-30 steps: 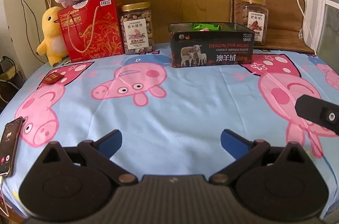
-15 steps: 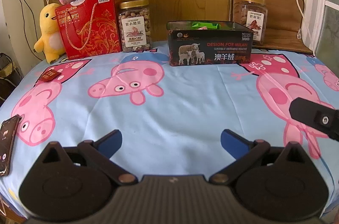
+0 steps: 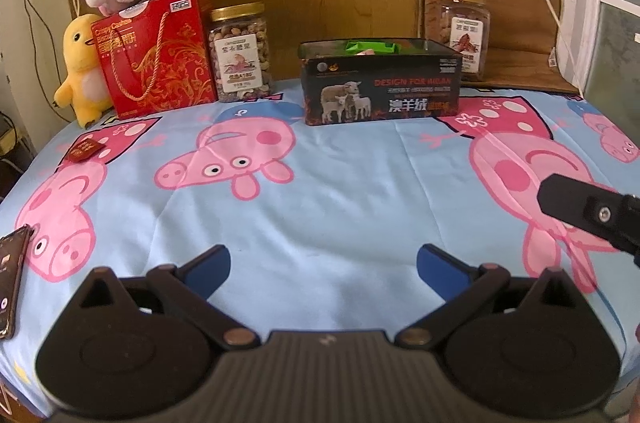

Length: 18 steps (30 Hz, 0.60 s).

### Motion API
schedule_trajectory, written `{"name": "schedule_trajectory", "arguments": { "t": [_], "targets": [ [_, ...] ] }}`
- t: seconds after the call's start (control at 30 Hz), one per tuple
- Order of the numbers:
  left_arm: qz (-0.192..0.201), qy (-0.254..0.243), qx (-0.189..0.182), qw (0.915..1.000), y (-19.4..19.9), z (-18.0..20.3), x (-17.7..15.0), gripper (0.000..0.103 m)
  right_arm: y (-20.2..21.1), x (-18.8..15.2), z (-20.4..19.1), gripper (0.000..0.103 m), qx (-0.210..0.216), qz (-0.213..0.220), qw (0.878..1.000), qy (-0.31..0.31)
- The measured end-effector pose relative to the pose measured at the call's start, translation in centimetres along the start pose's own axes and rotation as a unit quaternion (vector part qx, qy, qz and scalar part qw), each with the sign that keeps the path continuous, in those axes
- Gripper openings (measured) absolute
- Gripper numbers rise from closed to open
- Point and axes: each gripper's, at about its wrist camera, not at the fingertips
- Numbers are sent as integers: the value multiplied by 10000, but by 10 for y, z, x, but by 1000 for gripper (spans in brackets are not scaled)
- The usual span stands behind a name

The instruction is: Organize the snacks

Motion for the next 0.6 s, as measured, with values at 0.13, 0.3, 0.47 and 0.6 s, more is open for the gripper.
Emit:
{"name": "schedule_trajectory", "arguments": {
  "t": [0.13,0.3,0.47,0.6],
  "targets": [
    [6,103,40,9999,0,-8,0,103,0,-1,-3,103,33,-13,10000,44],
    [64,134,23,9999,4,-10,-1,103,3,0,-7,103,74,42,9999,115],
    [41,103,-10,9999,3,-9,-2,103,3,0,-7,103,63,47,9999,124],
    [12,89,-22,10000,0,-8,-2,103,2,-1,-7,103,69,29,9999,123]
  ]
}}
Point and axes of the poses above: each gripper's, at about its wrist camera, not at the fingertips, and y roughly against the way its jaws point, z to its right, x to its top, and after that the axes turned 11 degrees about -x, right-handed
